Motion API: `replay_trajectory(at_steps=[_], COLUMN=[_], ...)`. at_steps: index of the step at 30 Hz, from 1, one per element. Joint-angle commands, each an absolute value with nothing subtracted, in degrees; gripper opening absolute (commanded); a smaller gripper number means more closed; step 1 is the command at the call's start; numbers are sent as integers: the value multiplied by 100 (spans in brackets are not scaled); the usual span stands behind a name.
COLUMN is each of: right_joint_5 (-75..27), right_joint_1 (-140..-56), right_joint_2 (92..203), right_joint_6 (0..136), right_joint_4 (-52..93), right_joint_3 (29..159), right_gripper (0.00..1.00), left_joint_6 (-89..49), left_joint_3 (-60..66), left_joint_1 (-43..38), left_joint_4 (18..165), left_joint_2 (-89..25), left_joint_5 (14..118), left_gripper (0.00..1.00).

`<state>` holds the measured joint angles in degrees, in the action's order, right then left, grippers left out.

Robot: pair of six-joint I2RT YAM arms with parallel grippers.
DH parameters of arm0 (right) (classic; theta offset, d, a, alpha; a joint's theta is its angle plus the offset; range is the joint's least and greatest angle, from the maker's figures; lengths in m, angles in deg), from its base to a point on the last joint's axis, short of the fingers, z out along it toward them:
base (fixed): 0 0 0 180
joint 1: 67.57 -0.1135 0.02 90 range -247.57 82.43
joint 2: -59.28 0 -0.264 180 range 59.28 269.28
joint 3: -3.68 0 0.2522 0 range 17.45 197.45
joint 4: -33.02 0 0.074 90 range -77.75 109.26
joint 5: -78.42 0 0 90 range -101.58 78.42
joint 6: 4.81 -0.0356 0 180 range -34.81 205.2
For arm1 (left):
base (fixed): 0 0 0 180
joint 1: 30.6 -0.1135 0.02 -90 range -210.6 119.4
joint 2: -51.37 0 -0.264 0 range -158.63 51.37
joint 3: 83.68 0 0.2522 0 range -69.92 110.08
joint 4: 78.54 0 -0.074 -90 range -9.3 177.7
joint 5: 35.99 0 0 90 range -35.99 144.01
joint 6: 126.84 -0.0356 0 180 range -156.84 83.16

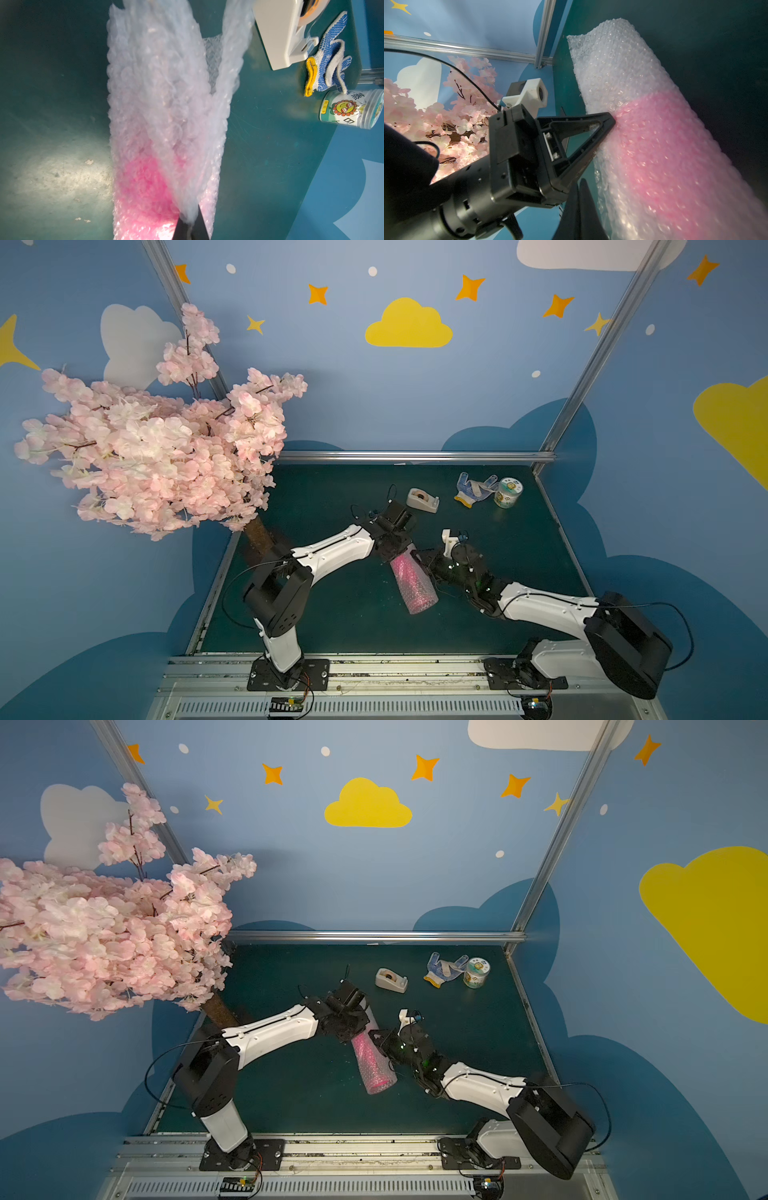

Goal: Wrap wine glasses in bubble wrap
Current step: Stick the tape on the bubble wrap.

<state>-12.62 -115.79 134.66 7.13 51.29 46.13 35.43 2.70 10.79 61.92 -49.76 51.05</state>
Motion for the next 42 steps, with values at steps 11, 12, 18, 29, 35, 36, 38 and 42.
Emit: replay_trajectory(at_steps=[11,12,18,29,35,36,38,42], right_joint_5=[-1100,-1088,-1139,-1237,-1334,-1350,-1377,-1454], right_joint_1=[-11635,-11639,-11642,-11641,-11632,-11624,-11624,-11620], right_joint_2=[13976,13998,14093,14368,14504,14536,14567,14582], right_joint_6=[522,526,603,503,444,430,427,527], right_joint_4=[5383,5421,5282,5380,5412,5447,5458,5410], right_joint_3=[4873,4896,5015,4970,4963,4947,4950,5002], right_gripper=[0,0,0,0,0,0,0,7], left_joint_6=[3620,3620,3620,3542,3427,3427,3427,3418], left_joint_3=[92,90,57,20,74,74,65,65], left_joint_1=[1115,1114,1112,1092,1089,1089,1093,1075], left_joint_4=[5739,5738,5718,5706,5629,5621,5606,5597], left_joint_2=[-4963,-4957,-4916,-4890,-4879,-4888,-4892,-4891], left_joint_5=[5177,5173,5147,5089,5033,5032,5023,5032], left_gripper=[2,2,2,3,3,2,2,3])
